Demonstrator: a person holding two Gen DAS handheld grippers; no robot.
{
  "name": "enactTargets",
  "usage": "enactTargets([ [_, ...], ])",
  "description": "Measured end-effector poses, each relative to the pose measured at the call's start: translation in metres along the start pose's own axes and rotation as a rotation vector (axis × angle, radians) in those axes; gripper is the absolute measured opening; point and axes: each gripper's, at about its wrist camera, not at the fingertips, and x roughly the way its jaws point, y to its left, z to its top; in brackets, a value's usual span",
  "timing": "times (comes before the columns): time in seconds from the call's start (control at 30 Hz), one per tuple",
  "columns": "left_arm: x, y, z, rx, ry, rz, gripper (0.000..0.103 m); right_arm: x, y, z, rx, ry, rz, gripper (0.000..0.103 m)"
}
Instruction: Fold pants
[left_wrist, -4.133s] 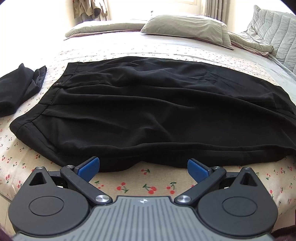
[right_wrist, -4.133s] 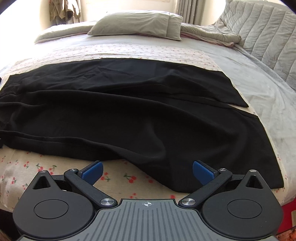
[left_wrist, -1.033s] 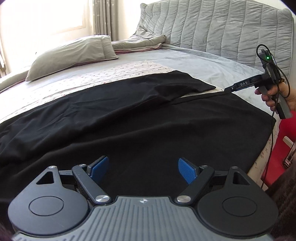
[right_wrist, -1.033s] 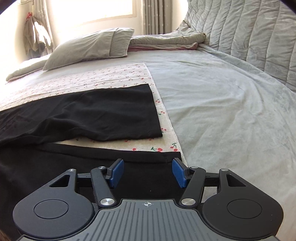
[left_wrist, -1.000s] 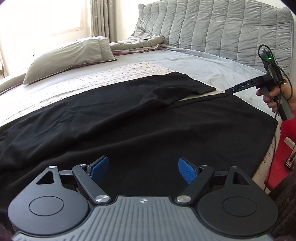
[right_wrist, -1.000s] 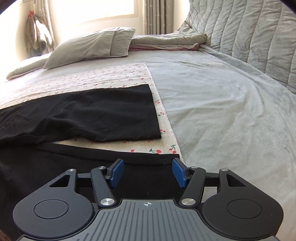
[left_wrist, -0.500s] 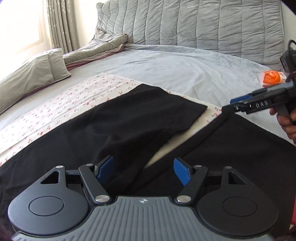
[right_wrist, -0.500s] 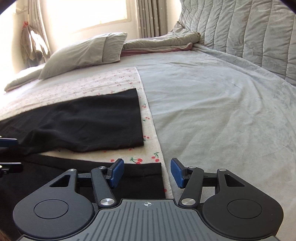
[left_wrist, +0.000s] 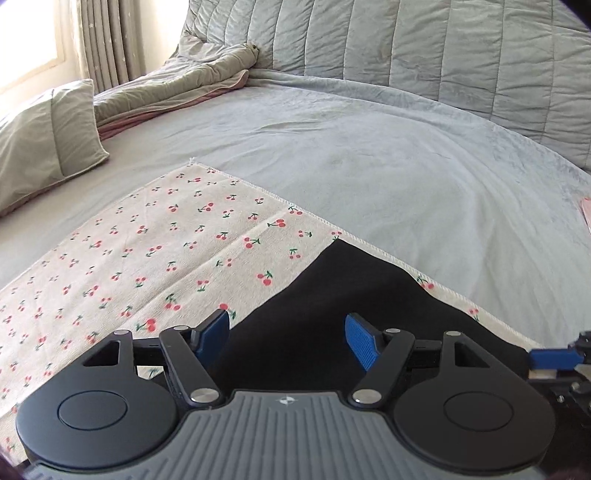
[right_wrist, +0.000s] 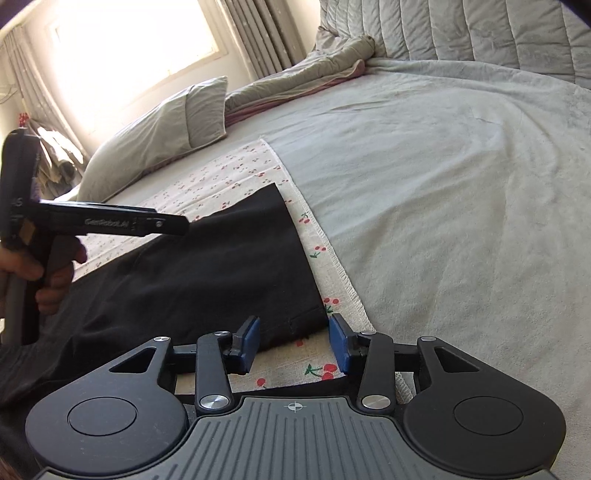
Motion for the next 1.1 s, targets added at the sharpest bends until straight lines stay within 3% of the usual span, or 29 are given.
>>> enactTargets([
  [0.1,0.029,0.008,0.010,-0.031,0.015,-0.063,0.064,0.002,-0.004,-0.002,-0.005,-0.022,-0.004,0.027],
  [0.23,0.051,0.015,0.022,-0.057,0.025,-0.166,0.045,0.003,-0.006,-0.004,0.000,-0.043,-0.006,0.023],
  [0.3,0.052,0.016,0.026,-0.067,0.032,-0.224,0.025,0.004,-0.002,-0.004,-0.016,-0.048,-0.023,0.022],
  [0.33,0.052,0.016,0.027,-0.070,0.040,-0.237,0.008,0.004,0.000,-0.004,-0.025,-0.049,-0.034,0.021],
  [0.37,0.051,0.016,0.027,-0.071,0.041,-0.245,0.006,0.004,0.003,-0.004,-0.034,-0.051,-0.041,0.020],
  [0.43,0.044,0.014,0.026,-0.061,-0.005,-0.233,0.004,0.003,0.006,-0.005,-0.043,-0.061,-0.051,0.009],
  [0.63,0.031,0.020,0.043,-0.070,-0.135,-0.254,0.004,-0.007,0.013,0.003,-0.069,-0.135,-0.099,0.007],
  [0.8,0.041,0.017,0.044,-0.057,-0.159,-0.219,0.004,0.003,0.006,0.015,-0.052,-0.132,-0.117,0.007],
  [1.0,0.071,0.013,0.029,-0.050,-0.125,-0.185,0.004,0.018,-0.003,0.008,-0.032,-0.100,-0.134,0.007],
  [1.1,0.072,0.016,0.028,-0.085,-0.132,-0.188,0.006,0.017,-0.001,0.008,-0.047,-0.101,-0.139,0.008],
])
